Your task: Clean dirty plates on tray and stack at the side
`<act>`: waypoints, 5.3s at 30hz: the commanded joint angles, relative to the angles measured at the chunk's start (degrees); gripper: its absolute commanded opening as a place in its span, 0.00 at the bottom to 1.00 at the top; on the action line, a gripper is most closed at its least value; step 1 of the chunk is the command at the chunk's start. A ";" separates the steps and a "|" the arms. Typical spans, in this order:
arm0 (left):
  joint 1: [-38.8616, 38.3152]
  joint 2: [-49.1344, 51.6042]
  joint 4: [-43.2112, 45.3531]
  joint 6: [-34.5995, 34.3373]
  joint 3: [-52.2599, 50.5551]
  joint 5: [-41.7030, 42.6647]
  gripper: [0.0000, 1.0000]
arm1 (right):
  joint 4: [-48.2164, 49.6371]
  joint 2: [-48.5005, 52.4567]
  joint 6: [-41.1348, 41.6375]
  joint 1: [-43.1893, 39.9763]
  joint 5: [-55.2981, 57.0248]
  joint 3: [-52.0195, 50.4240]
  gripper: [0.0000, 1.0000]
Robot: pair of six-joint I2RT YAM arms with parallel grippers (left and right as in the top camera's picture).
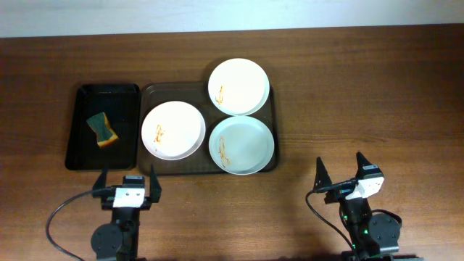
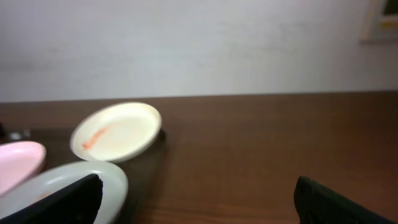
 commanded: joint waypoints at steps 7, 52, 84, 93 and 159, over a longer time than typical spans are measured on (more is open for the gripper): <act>-0.28 -0.39 3.58 -0.94 1.36 15.28 0.99 | 3.78 0.13 -0.07 0.35 -8.57 2.89 0.99; -0.28 94.53 -50.60 -1.95 88.65 28.76 0.99 | -42.29 91.84 1.97 3.10 -21.64 84.48 0.98; 7.78 94.90 -49.62 -24.50 88.24 -4.92 0.99 | -36.28 132.43 23.15 34.82 0.61 108.67 0.39; 7.76 94.90 -49.64 -24.50 88.24 -4.94 0.99 | -36.74 135.53 25.62 34.86 -0.02 108.67 0.38; 10.88 117.26 -35.04 -34.49 81.90 -11.15 0.56 | -38.47 137.63 29.81 35.39 -2.91 108.67 0.04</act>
